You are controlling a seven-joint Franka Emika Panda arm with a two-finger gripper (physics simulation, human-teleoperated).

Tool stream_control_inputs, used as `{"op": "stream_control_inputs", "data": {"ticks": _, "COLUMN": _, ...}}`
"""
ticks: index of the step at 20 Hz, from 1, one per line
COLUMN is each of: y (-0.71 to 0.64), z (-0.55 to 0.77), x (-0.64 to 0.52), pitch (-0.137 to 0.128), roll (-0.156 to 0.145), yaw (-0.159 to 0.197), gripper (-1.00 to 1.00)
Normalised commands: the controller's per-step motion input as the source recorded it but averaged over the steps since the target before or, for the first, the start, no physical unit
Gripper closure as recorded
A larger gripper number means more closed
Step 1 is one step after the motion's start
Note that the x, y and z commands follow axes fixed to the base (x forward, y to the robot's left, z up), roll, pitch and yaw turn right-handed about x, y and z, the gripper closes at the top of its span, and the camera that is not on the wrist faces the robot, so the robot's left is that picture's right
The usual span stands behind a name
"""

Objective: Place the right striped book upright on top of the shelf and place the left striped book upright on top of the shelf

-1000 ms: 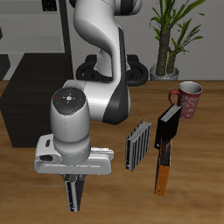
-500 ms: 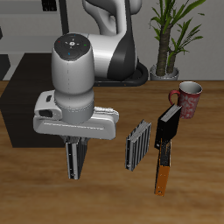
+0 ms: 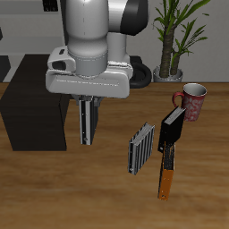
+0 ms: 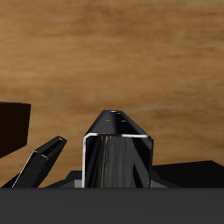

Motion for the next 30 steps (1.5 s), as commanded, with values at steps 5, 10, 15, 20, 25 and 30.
{"op": "stream_control_inputs", "data": {"ticks": 5, "y": 0.18, "z": 0.52, "x": -0.69, "pitch": -0.04, "roll": -0.022, "yaw": 0.031, "gripper": 1.0}}
{"op": "stream_control_inputs", "data": {"ticks": 10, "y": 0.21, "z": 0.37, "x": -0.63, "pitch": -0.055, "roll": 0.034, "yaw": -0.014, "gripper": 1.0}}
{"op": "stream_control_inputs", "data": {"ticks": 15, "y": 0.35, "z": 0.18, "x": -0.67, "pitch": -0.057, "roll": 0.058, "yaw": 0.003, "gripper": 1.0}}
{"op": "stream_control_inputs", "data": {"ticks": 20, "y": -0.02, "z": 0.13, "x": -0.49, "pitch": -0.035, "roll": -0.006, "yaw": -0.046, "gripper": 1.0}}
{"op": "stream_control_inputs", "data": {"ticks": 25, "y": -0.38, "z": 0.06, "x": -0.64, "pitch": -0.007, "roll": -0.041, "yaw": -0.096, "gripper": 1.0}}
{"op": "stream_control_inputs", "data": {"ticks": 30, "y": -0.31, "z": 0.13, "x": -0.63, "pitch": -0.052, "roll": -0.039, "yaw": -0.069, "gripper": 1.0}}
